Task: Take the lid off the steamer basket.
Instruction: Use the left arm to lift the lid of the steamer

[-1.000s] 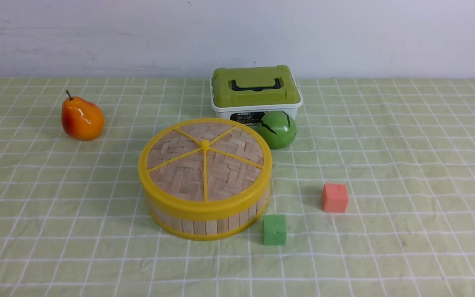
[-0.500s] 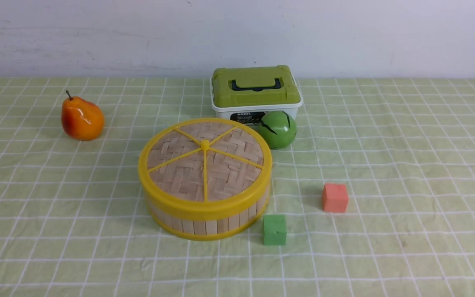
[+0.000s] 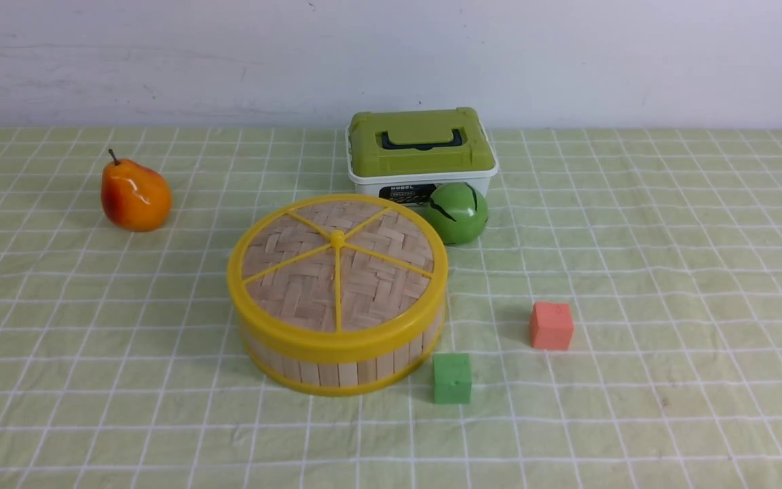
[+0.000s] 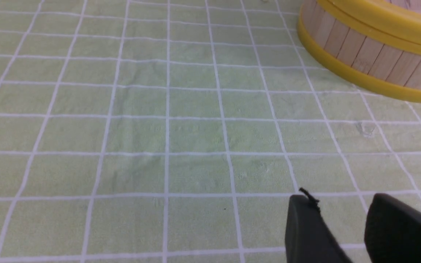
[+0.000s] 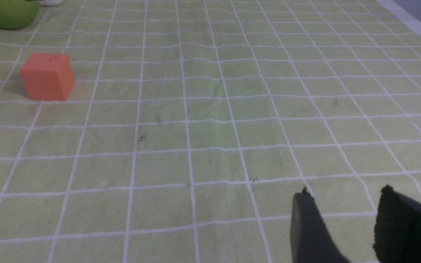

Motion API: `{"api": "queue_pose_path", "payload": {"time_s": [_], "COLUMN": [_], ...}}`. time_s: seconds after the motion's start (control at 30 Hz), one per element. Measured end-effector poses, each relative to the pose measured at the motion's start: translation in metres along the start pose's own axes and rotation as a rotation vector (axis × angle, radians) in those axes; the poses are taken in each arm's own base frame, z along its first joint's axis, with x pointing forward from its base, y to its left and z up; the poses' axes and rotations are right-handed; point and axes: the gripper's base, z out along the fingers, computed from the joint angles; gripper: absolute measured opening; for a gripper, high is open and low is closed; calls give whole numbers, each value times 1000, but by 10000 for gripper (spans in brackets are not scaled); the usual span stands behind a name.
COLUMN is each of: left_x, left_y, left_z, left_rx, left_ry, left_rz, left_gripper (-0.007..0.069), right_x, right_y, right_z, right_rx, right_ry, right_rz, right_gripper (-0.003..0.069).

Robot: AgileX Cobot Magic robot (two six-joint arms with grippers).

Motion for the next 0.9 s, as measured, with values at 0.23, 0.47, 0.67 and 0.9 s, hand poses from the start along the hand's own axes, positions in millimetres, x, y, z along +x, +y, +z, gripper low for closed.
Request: {"api": "queue_pose_path", "payload": {"time_s": [0.23, 0.47, 0.67, 0.9], "left_x": [-18, -52, -65, -86], "left_y": [-2, -7, -8, -9], "left_z": [-1, -17, -29, -43], "left_rx": [25, 78, 139, 252], "left_ry": [-212, -626, -823, -871], "left_rz": [6, 15, -73, -360], "left_gripper": [238, 238, 238, 185], "right_x": [0, 0, 0, 0], "right_y": [0, 0, 0, 0], "right_z": [0, 0, 0, 0], "right_rx": [0, 0, 0, 0], "right_ry": [0, 0, 0, 0], "right_rz": [0, 0, 0, 0], "right_gripper": [244, 244, 242, 241]}}
